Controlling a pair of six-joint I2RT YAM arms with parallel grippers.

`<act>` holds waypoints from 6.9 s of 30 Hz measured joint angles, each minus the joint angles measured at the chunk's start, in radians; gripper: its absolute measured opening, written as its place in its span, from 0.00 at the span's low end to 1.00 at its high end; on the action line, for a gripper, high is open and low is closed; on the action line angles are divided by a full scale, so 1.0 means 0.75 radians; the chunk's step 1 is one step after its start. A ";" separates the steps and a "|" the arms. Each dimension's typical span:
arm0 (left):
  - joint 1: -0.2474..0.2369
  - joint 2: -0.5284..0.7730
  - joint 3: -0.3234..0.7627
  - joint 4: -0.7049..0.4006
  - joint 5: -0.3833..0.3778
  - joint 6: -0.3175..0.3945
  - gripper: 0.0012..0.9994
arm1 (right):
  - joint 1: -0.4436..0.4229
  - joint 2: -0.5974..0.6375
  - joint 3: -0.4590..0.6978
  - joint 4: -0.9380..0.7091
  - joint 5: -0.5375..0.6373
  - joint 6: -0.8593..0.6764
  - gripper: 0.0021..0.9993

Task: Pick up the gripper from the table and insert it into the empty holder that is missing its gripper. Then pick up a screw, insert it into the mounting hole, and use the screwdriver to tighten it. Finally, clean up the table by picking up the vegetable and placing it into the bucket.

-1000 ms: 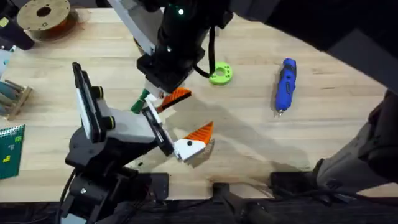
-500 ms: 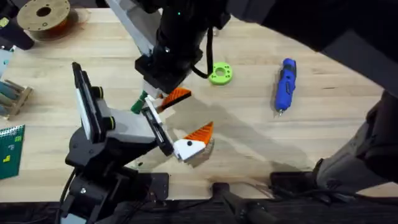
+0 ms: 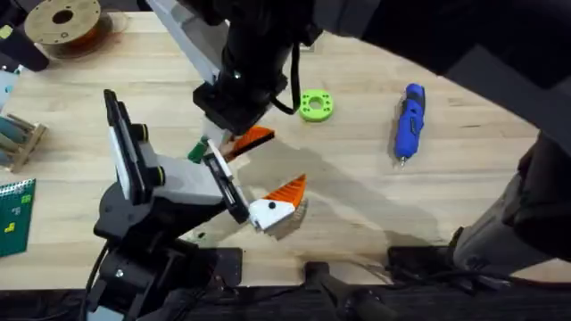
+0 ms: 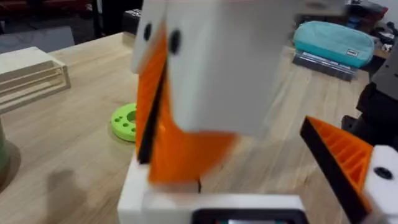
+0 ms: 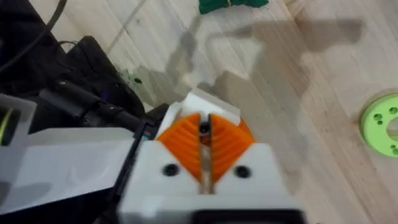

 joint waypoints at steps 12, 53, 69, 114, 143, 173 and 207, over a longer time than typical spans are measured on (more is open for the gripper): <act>0.000 -0.001 0.000 0.000 0.001 0.005 0.99 | -0.042 -0.028 0.006 -0.010 0.093 0.001 0.89; 0.000 -0.001 0.000 0.001 0.004 0.014 0.00 | -0.524 -1.566 -1.248 0.154 -0.036 0.267 0.90; 0.000 -0.001 0.000 0.001 0.004 0.014 0.00 | -1.251 -1.045 -1.265 0.478 0.376 0.198 0.95; 0.000 -0.001 0.000 0.001 0.004 0.014 0.00 | -1.413 -0.484 -1.050 0.627 0.192 0.022 0.03; 0.000 -0.001 0.000 0.001 0.004 0.014 0.00 | -0.545 -1.446 -1.775 2.180 -0.145 0.265 0.03; 0.000 -0.001 0.000 -0.004 0.004 0.014 0.00 | -0.183 -1.047 -1.776 2.681 -0.169 0.183 0.03; 0.000 -0.001 0.000 -0.004 0.005 0.014 0.00 | -0.189 -1.034 -1.781 2.951 -0.197 0.162 0.03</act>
